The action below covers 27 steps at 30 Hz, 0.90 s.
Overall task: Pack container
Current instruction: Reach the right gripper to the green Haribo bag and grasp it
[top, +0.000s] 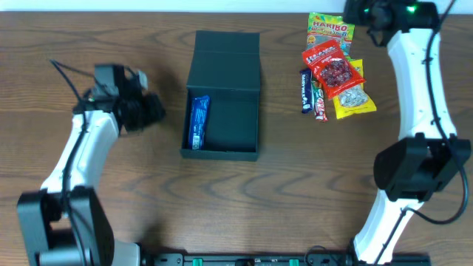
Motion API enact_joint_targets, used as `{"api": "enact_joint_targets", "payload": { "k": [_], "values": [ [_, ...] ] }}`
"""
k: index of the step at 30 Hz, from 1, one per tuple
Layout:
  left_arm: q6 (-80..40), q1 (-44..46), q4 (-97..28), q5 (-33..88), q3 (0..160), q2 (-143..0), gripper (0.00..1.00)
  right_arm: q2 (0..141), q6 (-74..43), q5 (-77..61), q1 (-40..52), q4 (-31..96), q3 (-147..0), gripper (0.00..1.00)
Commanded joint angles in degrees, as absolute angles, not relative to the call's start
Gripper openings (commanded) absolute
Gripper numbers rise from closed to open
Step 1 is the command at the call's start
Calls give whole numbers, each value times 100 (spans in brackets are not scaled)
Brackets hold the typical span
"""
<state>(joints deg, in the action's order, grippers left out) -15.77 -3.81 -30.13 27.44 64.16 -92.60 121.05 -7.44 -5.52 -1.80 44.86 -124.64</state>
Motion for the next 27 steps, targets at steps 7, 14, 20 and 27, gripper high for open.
{"api": "enact_joint_targets", "payload": {
  "k": [7,14,20,27],
  "values": [
    [-1824,368,-3041,1874,7623,-8871,6,12995,-497,-1168,-528,3131,-12481,1],
    [-1826,845,-2860,1466,7699,-8871,6,13694,-766,-1391,-517,3365,-12481,1],
    [-1822,829,-2777,1463,7699,-8871,6,14121,-834,-1354,-484,3918,-12481,1],
    [-1798,827,-2808,1463,7699,-8871,6,14202,-777,-1354,-368,4661,-12481,1]
  ]
}}
